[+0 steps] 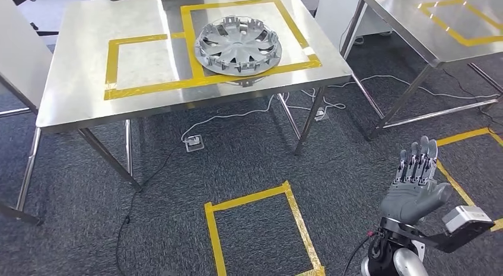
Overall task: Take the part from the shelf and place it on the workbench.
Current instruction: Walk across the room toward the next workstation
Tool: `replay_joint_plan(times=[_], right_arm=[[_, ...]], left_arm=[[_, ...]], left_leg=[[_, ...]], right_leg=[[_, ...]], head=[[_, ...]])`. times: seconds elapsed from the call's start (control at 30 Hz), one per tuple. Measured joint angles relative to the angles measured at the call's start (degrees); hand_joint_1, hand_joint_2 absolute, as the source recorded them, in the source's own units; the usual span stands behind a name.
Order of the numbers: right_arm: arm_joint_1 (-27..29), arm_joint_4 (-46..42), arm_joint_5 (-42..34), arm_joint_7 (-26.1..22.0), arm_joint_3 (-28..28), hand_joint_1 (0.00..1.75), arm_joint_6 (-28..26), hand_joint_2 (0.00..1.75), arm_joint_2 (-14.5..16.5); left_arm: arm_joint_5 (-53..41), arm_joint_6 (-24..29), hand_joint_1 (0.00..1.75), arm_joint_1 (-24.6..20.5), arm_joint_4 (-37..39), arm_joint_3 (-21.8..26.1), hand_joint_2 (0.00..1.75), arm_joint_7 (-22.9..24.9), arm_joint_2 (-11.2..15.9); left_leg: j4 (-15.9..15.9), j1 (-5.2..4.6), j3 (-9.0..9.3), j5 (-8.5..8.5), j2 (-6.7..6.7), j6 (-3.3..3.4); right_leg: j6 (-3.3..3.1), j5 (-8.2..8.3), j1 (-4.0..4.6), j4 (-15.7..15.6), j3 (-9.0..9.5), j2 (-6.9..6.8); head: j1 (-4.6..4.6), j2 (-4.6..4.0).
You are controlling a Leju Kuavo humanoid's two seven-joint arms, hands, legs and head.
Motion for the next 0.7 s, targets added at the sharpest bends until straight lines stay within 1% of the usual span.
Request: replay_joint_plan(times=[0.03, 0.07, 0.1, 0.13, 0.17, 0.2, 0.23, 0.27, 0.3, 0.33, 0.37, 0.4, 0.43, 0.47, 0.5, 0.53, 0.57, 0.6, 0.63, 0.67, 0.7], right_arm=[[-0.23, 2.72, -0.82, -0.51, -0.64, 0.00, 0.38, 0.00, 0.46], [-0.56, 5.86, -1.46, -1.00, -1.32, 0.00, 0.73, 0.00, 0.89], [-0.97, 9.18, -1.93, -1.43, -1.97, 0.00, 1.10, 0.00, 1.25], [-1.44, 12.48, -2.23, -1.79, -2.52, 0.00, 1.44, 0.00, 1.53], [-1.99, 15.73, -2.45, -2.07, -2.99, 0.00, 1.82, 0.00, 1.76], [-2.60, 18.68, -2.60, -2.29, -3.34, 0.00, 2.27, 0.00, 1.98], [-3.32, 21.54, -2.71, -2.50, -3.62, 0.00, 2.73, 0.00, 2.22], [-4.04, 24.62, -2.88, -2.62, -3.89, 0.00, 3.16, 0.00, 2.47], [-4.67, 27.61, -3.07, -2.69, -4.12, 0.00, 3.56, 0.00, 2.71], [-5.24, 30.79, -3.35, -2.69, -4.29, 0.00, 3.87, 0.00, 2.93], [-5.77, 34.14, -3.67, -2.62, -4.47, 0.00, 4.14, 0.00, 3.20], [-6.51, 37.44, -4.00, -2.51, -4.59, 0.00, 4.42, 0.00, 3.53], [-7.38, 40.92, -4.31, -2.39, -4.68, 0.00, 4.67, 0.00, 3.92], [-8.19, 44.25, -4.51, -2.29, -4.76, 0.00, 4.89, 0.00, 4.35], [-8.85, 47.43, -4.65, -2.23, -4.79, 0.00, 5.10, 0.00, 4.75], [-9.23, 50.49, -4.71, -2.22, -4.80, 0.00, 5.28, 0.00, 5.11], [-9.45, 53.41, -4.74, -2.19, -4.81, 0.00, 5.42, 0.00, 5.50], [-9.70, 56.26, -4.78, -2.14, -4.81, 0.00, 5.52, 0.00, 5.87], [-9.99, 58.91, -4.86, -2.05, -4.80, 0.00, 5.58, 0.00, 6.21], [-10.27, 61.26, -4.96, -1.90, -4.80, 0.00, 5.61, 0.00, 6.53], [-10.55, 63.29, -5.09, -1.70, -4.81, 0.00, 5.59, 0.00, 6.78]], left_arm=[[0.01, -0.01, 0.00, 0.07, 0.01, 0.00, 0.00, 0.10, 0.08], [0.01, -0.03, 0.00, 0.08, 0.01, 0.00, 0.00, 0.15, 0.14], [0.00, -0.08, 0.00, 0.03, 0.00, 0.00, 0.00, 0.17, 0.16], [0.01, -0.12, 0.00, -0.06, -0.01, 0.00, 0.00, 0.18, 0.13], [0.01, -0.16, 0.00, -0.16, -0.01, 0.00, 0.00, 0.17, 0.09], [0.02, -0.18, 0.00, -0.24, -0.02, 0.00, 0.00, 0.16, 0.06], [0.06, -0.19, 0.00, -0.30, -0.02, 0.00, 0.00, 0.14, 0.04], [0.10, -0.20, 0.00, -0.33, -0.02, 0.00, 0.00, 0.13, 0.04], [0.16, -0.22, 0.00, -0.38, -0.02, 0.00, 0.00, 0.11, 0.02], [0.24, -0.25, 0.00, -0.43, -0.02, 0.00, 0.00, 0.12, -0.01], [0.30, -0.27, 0.00, -0.51, -0.03, 0.01, 0.00, 0.14, -0.03], [0.35, -0.30, 0.00, -0.58, -0.04, 0.01, 0.00, 0.15, -0.05], [0.41, -0.32, 0.00, -0.58, -0.04, 0.02, 0.00, 0.20, -0.05], [0.48, -0.34, 0.00, -0.52, -0.04, 0.02, 0.00, 0.28, -0.04], [0.55, -0.35, 0.00, -0.40, -0.03, 0.02, 0.00, 0.38, -0.03], [0.62, -0.36, 0.00, -0.27, -0.03, 0.02, 0.00, 0.53, -0.02], [0.69, -0.36, 0.00, -0.17, -0.02, 0.03, 0.00, 0.67, 0.00], [0.73, -0.36, 0.00, -0.12, -0.01, 0.03, 0.00, 0.78, 0.02], [0.76, -0.36, 0.00, -0.11, -0.01, 0.04, 0.00, 0.86, 0.04], [0.78, -0.36, 0.00, -0.13, 0.00, 0.04, 0.00, 0.90, 0.06], [0.79, -0.37, 0.00, -0.13, -0.01, 0.04, 0.00, 0.93, 0.09]], left_leg=[[0.01, -0.06, -0.07, -0.04, 1.04, 0.02], [0.02, -0.08, -0.11, -0.08, 1.98, 0.00], [0.03, -0.09, -0.11, -0.13, 2.80, -0.05], [0.02, -0.10, -0.05, -0.20, 3.50, -0.14], [-0.03, -0.15, 0.02, -0.27, 4.16, -0.28], [-0.05, -0.27, 0.04, -0.33, 4.72, -0.47], [-0.10, -0.39, 0.05, -0.36, 5.24, -0.73], [-0.18, -0.49, 0.09, -0.37, 5.73, -0.99], [-0.28, -0.55, 0.21, -0.37, 6.22, -1.27], [-0.38, -0.52, 0.39, -0.53, 6.50, -1.60], [-0.12, -0.42, 0.45, -0.98, 5.41, -1.90], [1.08, -0.36, -0.01, -1.91, 3.71, -2.09], [3.57, -0.30, -1.19, -3.39, 1.79, -2.20], [7.15, -0.29, -2.97, -5.12, -0.04, -2.19], [11.12, -0.37, -5.12, -6.68, -0.56, -2.12], [14.17, -0.45, -6.96, -7.40, -0.56, -2.06], [15.33, -0.53, -7.97, -6.96, -0.48, -1.96], [14.25, -0.58, -7.92, -5.31, -0.55, -1.80], [11.21, -0.61, -6.89, -2.85, -1.05, -1.58], [7.53, -0.54, -5.41, -0.68, -2.60, -1.27], [4.18, -0.37, -3.96, 0.78, -4.28, -1.06]], right_leg=[[0.19, -0.57, -0.19, 2.44, -1.17, -0.32], [0.29, -0.06, -0.33, 2.90, -1.38, -0.48], [0.28, 1.43, -0.42, 1.20, -0.54, -0.68], [0.17, 3.57, -0.45, -2.37, 1.22, -1.24], [-0.02, 5.08, -0.26, -6.29, 3.16, -2.39], [-0.41, 6.13, -0.02, -9.55, 4.68, -3.39], [-0.85, 6.53, 0.25, -11.59, 5.56, -4.17], [-1.25, 6.30, 0.52, -12.24, 5.72, -4.42], [-1.67, 6.42, 0.61, -12.39, 5.62, -3.91], [-2.03, 6.55, 0.51, -12.61, 5.68, -3.40], [-2.37, 6.72, 0.39, -12.93, 5.84, -2.91], [-2.75, 6.94, 0.24, -13.25, 5.99, -2.40], [-3.10, 7.13, 0.10, -13.51, 6.10, -1.85], [-3.34, 7.18, 0.15, -13.55, 6.08, -1.25], [-3.54, 7.18, 0.25, -13.50, 6.03, -0.58], [-3.68, 7.12, 0.37, -13.44, 6.00, 0.15], [-3.78, 7.05, 0.50, -13.35, 6.02, 0.91], [-3.81, 6.96, 0.59, -13.21, 6.06, 1.75], [-3.78, 6.83, 0.63, -13.02, 6.10, 2.64], [-3.67, 6.65, 0.58, -12.79, 6.10, 3.46], [-3.47, 6.44, 0.56, -12.43, 6.01, 4.28]], head=[[0.21, 0.00], [0.35, 0.00], [0.47, 0.00], [0.57, 0.00], [0.67, 0.00], [0.79, 0.00], [0.85, 0.00], [0.84, 0.00], [0.80, 0.00], [0.75, 0.00], [0.61, 0.00], [0.49, 0.00], [0.27, 0.00], [-0.04, 0.00], [-0.27, 0.00], [-0.45, 0.00], [-0.57, 0.00], [-0.63, 0.00], [-0.69, 0.00], [-0.77, 0.00], [-0.79, 0.00]])
